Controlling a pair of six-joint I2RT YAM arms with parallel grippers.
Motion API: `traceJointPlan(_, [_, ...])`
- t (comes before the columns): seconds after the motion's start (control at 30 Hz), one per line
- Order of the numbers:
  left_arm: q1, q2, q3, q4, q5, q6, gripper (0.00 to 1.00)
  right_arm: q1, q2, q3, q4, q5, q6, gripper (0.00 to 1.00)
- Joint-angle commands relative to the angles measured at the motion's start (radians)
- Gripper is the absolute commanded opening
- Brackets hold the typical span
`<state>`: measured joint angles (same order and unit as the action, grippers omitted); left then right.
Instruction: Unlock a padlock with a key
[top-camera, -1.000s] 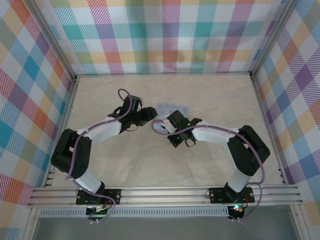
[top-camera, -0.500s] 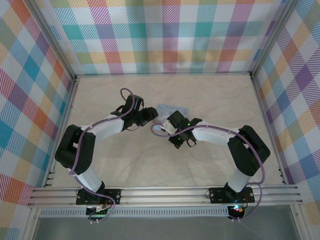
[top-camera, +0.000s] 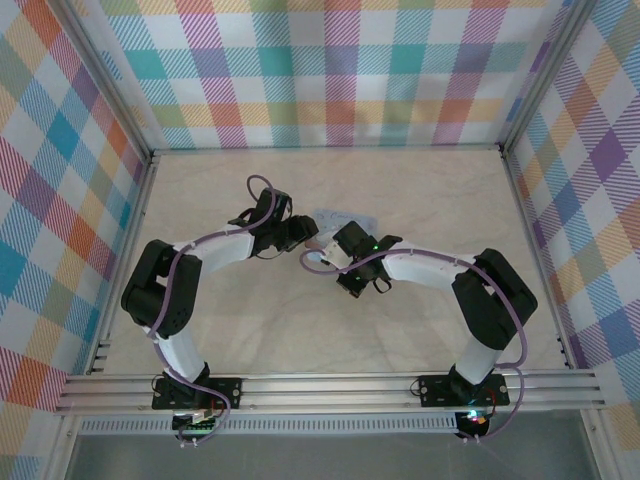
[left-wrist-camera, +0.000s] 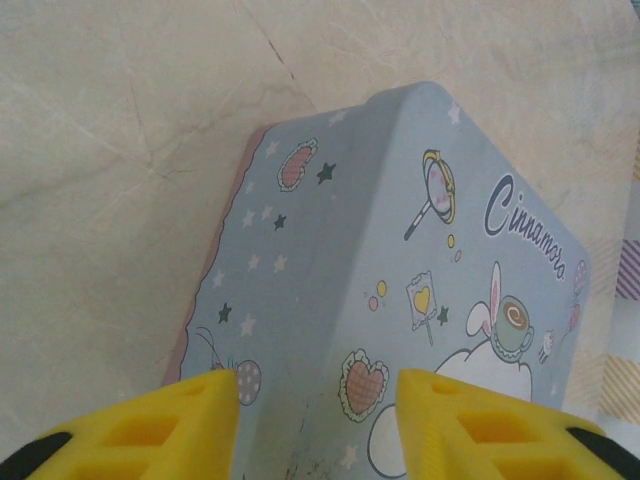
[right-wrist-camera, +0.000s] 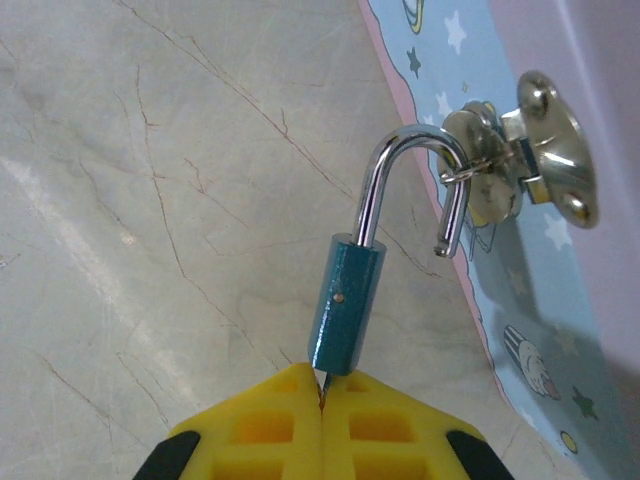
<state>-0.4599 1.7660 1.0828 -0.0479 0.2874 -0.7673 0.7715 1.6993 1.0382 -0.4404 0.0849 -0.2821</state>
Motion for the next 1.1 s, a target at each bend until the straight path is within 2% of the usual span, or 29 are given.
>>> traceJointPlan(0.0, [0.013,0.012,0.025,0.006,0.026,0.013,0.41,-0.005,0.003,0.029,-0.011,-0.022,-0.030,0.00])
traceJointPlan(0.1, [0.013,0.016,0.014,0.014,0.039,0.012,0.36,-0.005,-0.001,0.028,-0.003,-0.018,-0.039,0.00])
traceJointPlan(0.27, [0.012,0.011,-0.022,0.030,0.042,0.005,0.33,-0.002,-0.002,0.026,0.002,0.003,-0.078,0.00])
traceJointPlan(1.07, [0.012,0.007,-0.034,0.049,0.059,-0.007,0.32,0.011,0.012,0.006,0.072,0.067,-0.253,0.00])
